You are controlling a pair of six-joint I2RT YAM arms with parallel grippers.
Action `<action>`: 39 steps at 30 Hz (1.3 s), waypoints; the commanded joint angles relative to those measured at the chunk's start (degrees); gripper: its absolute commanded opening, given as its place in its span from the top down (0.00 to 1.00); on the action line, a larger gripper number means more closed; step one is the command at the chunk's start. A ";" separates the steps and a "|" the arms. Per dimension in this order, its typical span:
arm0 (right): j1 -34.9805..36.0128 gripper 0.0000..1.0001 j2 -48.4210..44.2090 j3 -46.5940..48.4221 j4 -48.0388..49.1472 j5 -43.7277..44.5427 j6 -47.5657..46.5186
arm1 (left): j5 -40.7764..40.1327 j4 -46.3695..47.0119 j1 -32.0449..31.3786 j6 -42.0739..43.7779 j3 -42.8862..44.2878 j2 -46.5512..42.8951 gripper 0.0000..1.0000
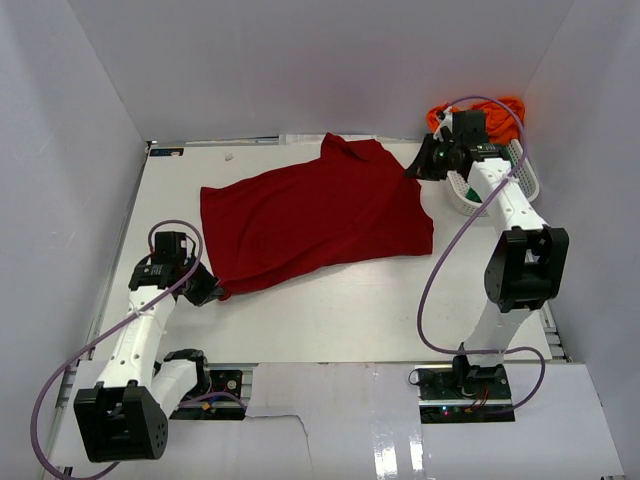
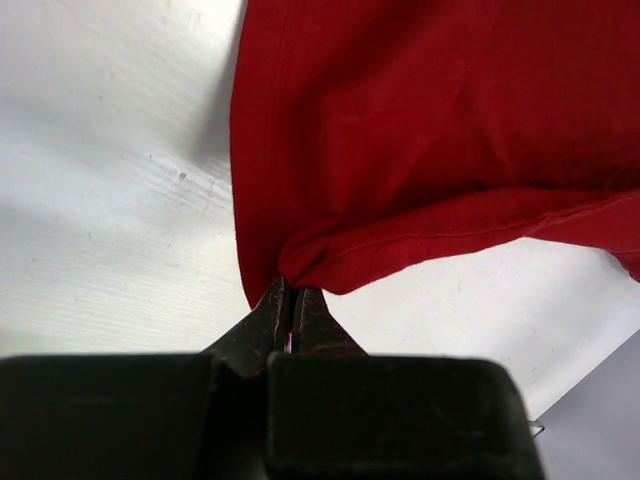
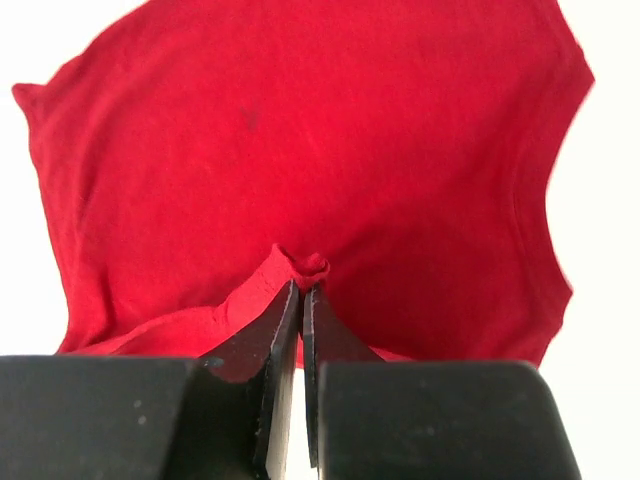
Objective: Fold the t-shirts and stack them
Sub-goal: Grap the side of the flattened tshirt closest away from the robot with both arms, then fold the flattened tshirt in 1/3 of the way
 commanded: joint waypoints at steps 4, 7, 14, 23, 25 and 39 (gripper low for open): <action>-0.36 0.92 8.56 15.26 -3.50 -7.07 -3.63 | -1.87 3.10 -0.09 0.60 3.69 4.38 1.00; -0.35 0.92 12.95 22.04 -5.09 -10.24 -4.07 | -2.40 4.33 -0.09 0.51 4.21 5.87 1.00; -0.35 0.92 19.90 31.19 -7.12 -14.28 -5.04 | -3.28 5.65 -0.09 1.30 4.92 10.27 1.00; -0.35 0.92 23.42 33.30 -6.94 -16.92 -5.74 | -7.58 6.53 -0.09 3.67 7.90 15.18 1.00; -0.35 0.92 23.86 33.48 -6.94 -17.19 -5.83 | -8.98 6.62 -0.09 4.72 9.57 16.15 1.00; -0.35 0.92 27.20 35.67 -6.41 -19.21 -6.09 | -12.50 8.64 -0.18 7.89 11.60 21.69 1.00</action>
